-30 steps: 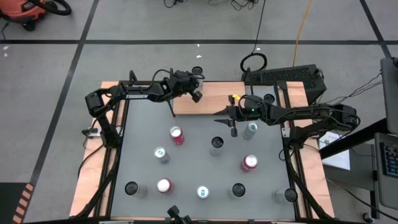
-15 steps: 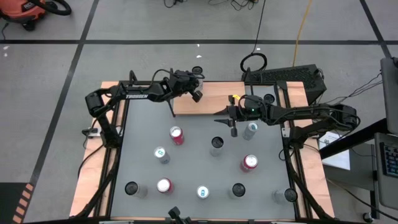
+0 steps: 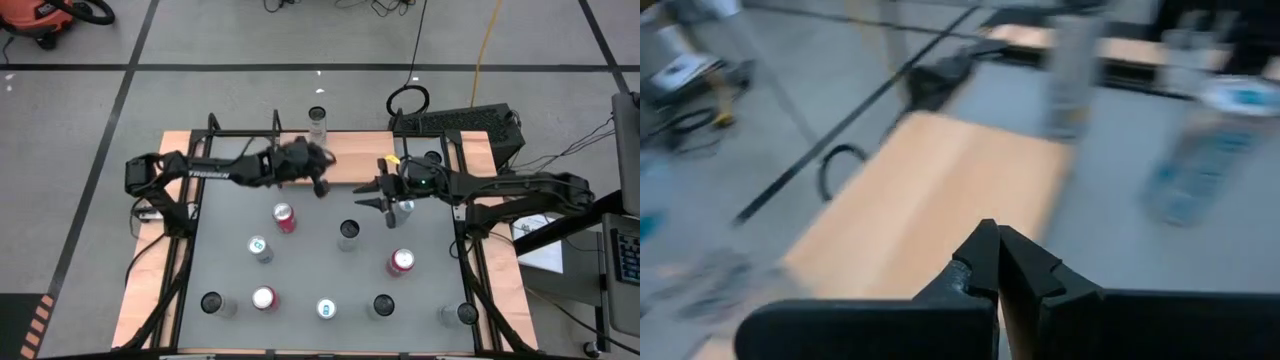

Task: Place canned beverage on shelf
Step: Put the top right white yellow soda can on the shelf

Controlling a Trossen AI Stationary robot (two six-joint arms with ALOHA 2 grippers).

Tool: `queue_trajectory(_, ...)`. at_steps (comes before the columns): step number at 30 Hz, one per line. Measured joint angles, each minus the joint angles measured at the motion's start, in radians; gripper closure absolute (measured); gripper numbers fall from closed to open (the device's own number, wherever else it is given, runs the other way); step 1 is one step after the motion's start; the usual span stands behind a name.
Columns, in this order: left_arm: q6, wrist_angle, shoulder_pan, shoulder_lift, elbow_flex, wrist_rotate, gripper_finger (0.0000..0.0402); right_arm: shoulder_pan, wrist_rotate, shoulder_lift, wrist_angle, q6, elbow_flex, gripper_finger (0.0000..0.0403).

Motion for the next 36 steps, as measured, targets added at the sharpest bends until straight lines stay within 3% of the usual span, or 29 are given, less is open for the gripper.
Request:
queue_trajectory(3, -0.001, 0.023, -0.099, -0.001, 0.0, -0.039, 0.0396, 0.035, 0.003, -0.032, -0.041, 0.042, 0.0, 0.0312)
queue_trajectory(10, -0.008, 0.084, -0.296, 0.003, 0.0, -0.258, 0.0396, 0.12, 0.006, -0.068, -0.081, 0.157, 0.0, 0.0312)
queue_trajectory(14, -0.003, 0.116, -0.372, 0.003, 0.0, -0.288, 0.0396, 0.169, 0.024, -0.084, -0.143, 0.14, 0.0, 0.0312)
queue_trajectory(19, -0.032, 0.125, -0.441, 0.003, 0.0, -0.298, 0.0396, 0.218, 0.194, -0.102, -0.352, 0.151, 0.058, 0.0312)
queue_trajectory(29, -0.049, 0.123, -0.541, 0.003, 0.0, -0.347, 0.0396, 0.312, 0.557, -0.101, -0.807, 0.189, 0.331, 0.0312)
queue_trajectory(36, -0.044, 0.123, -0.547, 0.003, 0.0, -0.347, 0.0396, 0.266, 0.584, -0.097, -1.078, 0.181, 0.513, 0.0312)
